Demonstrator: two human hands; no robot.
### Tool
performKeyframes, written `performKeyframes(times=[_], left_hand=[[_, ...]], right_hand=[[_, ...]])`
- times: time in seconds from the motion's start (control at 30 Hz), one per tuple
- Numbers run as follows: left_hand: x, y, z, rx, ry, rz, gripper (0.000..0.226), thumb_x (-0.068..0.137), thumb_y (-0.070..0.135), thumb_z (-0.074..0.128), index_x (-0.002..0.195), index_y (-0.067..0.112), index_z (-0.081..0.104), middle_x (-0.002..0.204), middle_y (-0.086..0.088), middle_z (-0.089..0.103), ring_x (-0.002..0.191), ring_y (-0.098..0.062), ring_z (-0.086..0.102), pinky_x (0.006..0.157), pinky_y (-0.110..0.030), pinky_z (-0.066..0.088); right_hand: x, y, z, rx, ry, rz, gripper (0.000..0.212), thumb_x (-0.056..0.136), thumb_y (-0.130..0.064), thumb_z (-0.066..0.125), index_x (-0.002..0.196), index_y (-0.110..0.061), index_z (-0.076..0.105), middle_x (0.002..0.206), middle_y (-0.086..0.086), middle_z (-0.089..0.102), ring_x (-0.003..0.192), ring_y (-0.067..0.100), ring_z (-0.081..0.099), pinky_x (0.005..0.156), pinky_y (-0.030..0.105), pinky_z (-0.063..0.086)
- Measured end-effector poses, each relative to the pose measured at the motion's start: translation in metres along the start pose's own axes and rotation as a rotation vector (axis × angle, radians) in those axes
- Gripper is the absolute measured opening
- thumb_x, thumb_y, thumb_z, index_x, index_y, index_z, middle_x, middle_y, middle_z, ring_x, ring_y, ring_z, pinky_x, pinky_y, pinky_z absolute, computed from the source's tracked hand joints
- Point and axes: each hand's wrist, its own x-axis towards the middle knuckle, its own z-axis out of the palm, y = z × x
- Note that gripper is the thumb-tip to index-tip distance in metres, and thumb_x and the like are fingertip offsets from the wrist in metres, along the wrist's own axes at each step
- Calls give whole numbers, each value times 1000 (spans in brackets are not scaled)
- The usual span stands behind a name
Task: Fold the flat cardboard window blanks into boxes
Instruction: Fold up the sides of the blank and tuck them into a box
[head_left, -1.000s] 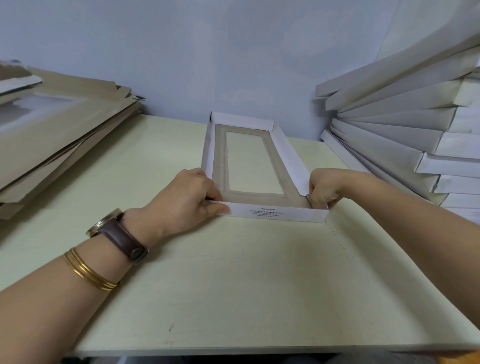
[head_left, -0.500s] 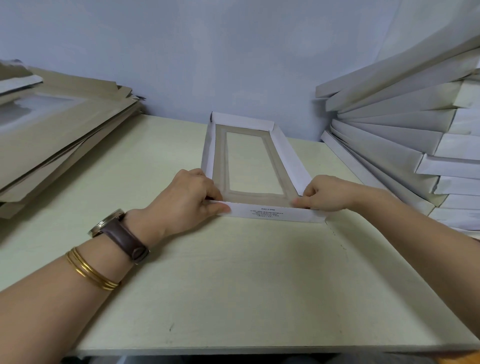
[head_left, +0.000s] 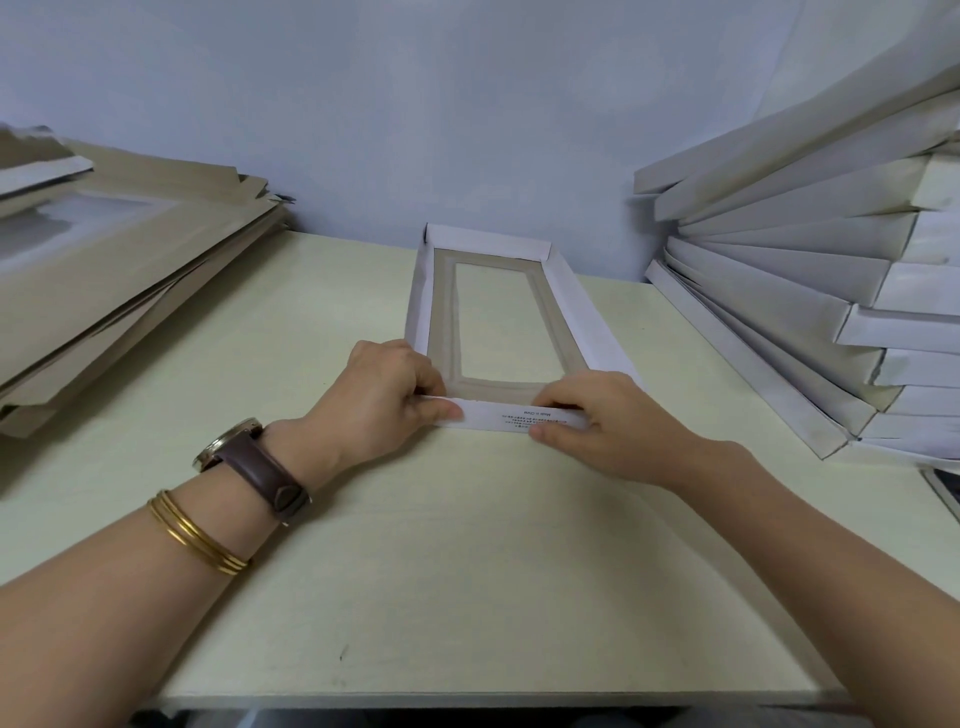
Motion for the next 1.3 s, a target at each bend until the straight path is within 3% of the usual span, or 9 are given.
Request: performKeyframes(times=[0.23, 0.33, 0.4, 0.5, 0.6, 0.7, 0.83, 1.03, 1.3], left_hand=[[-1, 1, -1, -53, -38, -89, 27, 79, 37, 76, 67, 14, 69, 62, 14, 58, 74, -18, 52, 66, -27, 33], [0, 3, -4, -145, -56, -200, 17, 76, 37, 79, 65, 27, 71, 70, 13, 65, 73, -5, 58, 60, -12, 43], [3, 4, -6, -253, -16, -249, 13, 81, 30, 73, 68, 30, 72, 74, 15, 67, 76, -1, 56, 62, -6, 40], [11, -2, -8, -256, 152, -312, 8, 86, 21, 66, 82, 23, 72, 84, 11, 65, 77, -10, 54, 65, -12, 40], [17, -10, -5, -123, 196, -414, 9, 83, 19, 69, 92, 19, 68, 93, -2, 49, 78, -10, 49, 69, -25, 37], [23, -12, 1, -113, 103, -525, 24, 75, 24, 78, 94, 19, 64, 97, -3, 47, 76, -10, 48, 59, -22, 34], [31, -9, 3, -100, -20, -599, 40, 64, 27, 88, 88, 18, 58, 81, 5, 49, 70, -14, 48, 52, -25, 33], [50, -8, -2, 4, -218, -678, 16, 74, 10, 71, 84, 17, 60, 80, 4, 54, 67, -11, 50, 51, -23, 37], [63, -8, -2, 56, -333, -715, 11, 72, 5, 59, 83, 6, 60, 73, -6, 52, 59, -20, 47, 53, -24, 38]], right_hand=[[25, -19, 19, -26, -15, -113, 19, 93, -12, 55, 77, -2, 55, 71, 6, 53, 71, 25, 46, 66, 40, 38], [27, -19, 23, -30, -9, -100, 19, 93, -11, 53, 78, 0, 55, 74, 5, 51, 71, 23, 45, 68, 42, 40], [28, -19, 24, -28, 1, -102, 18, 93, -10, 54, 77, 0, 56, 74, 3, 50, 71, 23, 44, 68, 40, 40], [29, -18, 23, -20, 3, -105, 19, 93, -9, 54, 76, 0, 56, 72, 2, 47, 69, 23, 43, 67, 39, 39], [29, -18, 24, -13, 9, -87, 21, 93, -10, 54, 73, -2, 54, 71, 1, 45, 68, 23, 42, 66, 38, 38], [28, -19, 26, -9, 22, -76, 23, 93, -10, 53, 71, -3, 52, 69, 0, 43, 67, 23, 42, 65, 38, 37], [27, -20, 27, 2, 42, -72, 23, 92, -9, 53, 70, -1, 50, 68, 1, 42, 66, 23, 41, 64, 39, 38], [25, -21, 28, 5, 39, -66, 25, 92, -9, 52, 68, -5, 47, 68, 0, 41, 66, 22, 40, 64, 39, 37], [25, -21, 28, -6, 37, -71, 25, 92, -9, 52, 68, -2, 47, 69, 6, 44, 68, 23, 40, 66, 40, 38]])
